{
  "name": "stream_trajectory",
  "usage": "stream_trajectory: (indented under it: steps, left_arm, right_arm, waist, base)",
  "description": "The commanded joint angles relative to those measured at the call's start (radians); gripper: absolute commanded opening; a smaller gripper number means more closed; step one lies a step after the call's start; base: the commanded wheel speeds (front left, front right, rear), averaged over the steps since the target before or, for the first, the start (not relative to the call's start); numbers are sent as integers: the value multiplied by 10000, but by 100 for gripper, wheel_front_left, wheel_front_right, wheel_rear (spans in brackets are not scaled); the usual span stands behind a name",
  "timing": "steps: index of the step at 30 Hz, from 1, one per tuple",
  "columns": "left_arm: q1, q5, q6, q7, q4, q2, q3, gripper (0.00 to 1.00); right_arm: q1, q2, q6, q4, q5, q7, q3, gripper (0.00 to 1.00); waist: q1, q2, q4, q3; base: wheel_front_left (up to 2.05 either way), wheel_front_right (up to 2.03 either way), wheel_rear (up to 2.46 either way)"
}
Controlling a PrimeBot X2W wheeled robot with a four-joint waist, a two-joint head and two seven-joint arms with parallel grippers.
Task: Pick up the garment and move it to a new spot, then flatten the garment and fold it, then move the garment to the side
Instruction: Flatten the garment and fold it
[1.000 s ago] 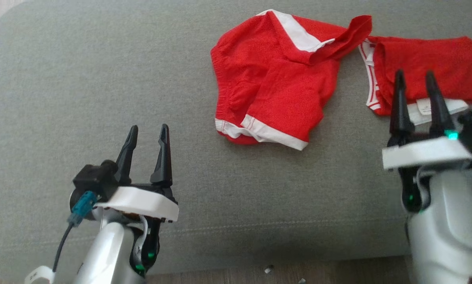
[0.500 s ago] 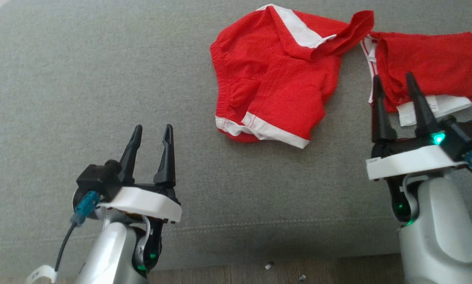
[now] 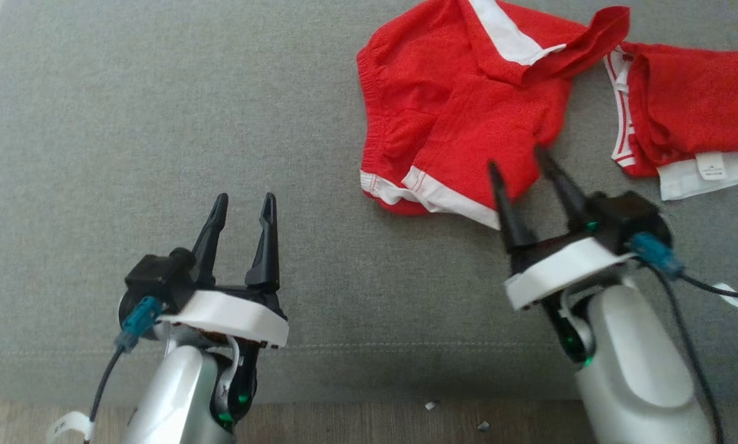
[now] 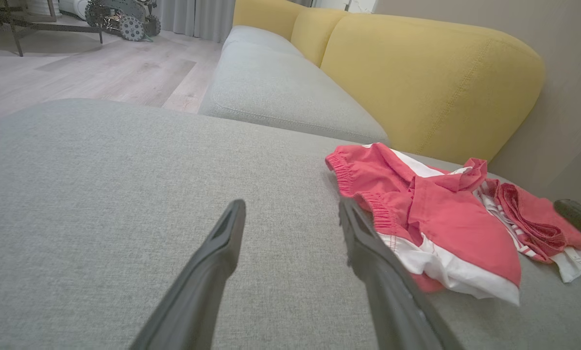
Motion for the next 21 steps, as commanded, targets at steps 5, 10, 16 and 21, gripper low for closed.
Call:
stream_trajectory:
  steps: [5,10,16,21]
  left_arm:
    - [-498,-114,44,-78,-284,83,121,100]
    - [-642,-166,72,-78,-275,83,-41,100]
    - [-712,-249,141,-78,-283,83,-165,100]
    - [-730,-313,193,-78,-310,83,-226,100]
  right_arm:
    - [-785,-105,63,369,-173,100,1378,100]
    - [-1279,-109,63,1238,-102,229,1933,100]
    - [-1819,-49,63,2315,-151,421,1984,100]
    - [-2102,14,63,3046,-167,536,1928,100]
  waist:
    - [0,0,196,168]
    - [0,0,442,347]
    - [0,0,791,568]
    - [0,0,1038,702]
  base:
    - [0,0,0]
    - [0,0,0]
    - [0,0,0]
    - [0,0,0]
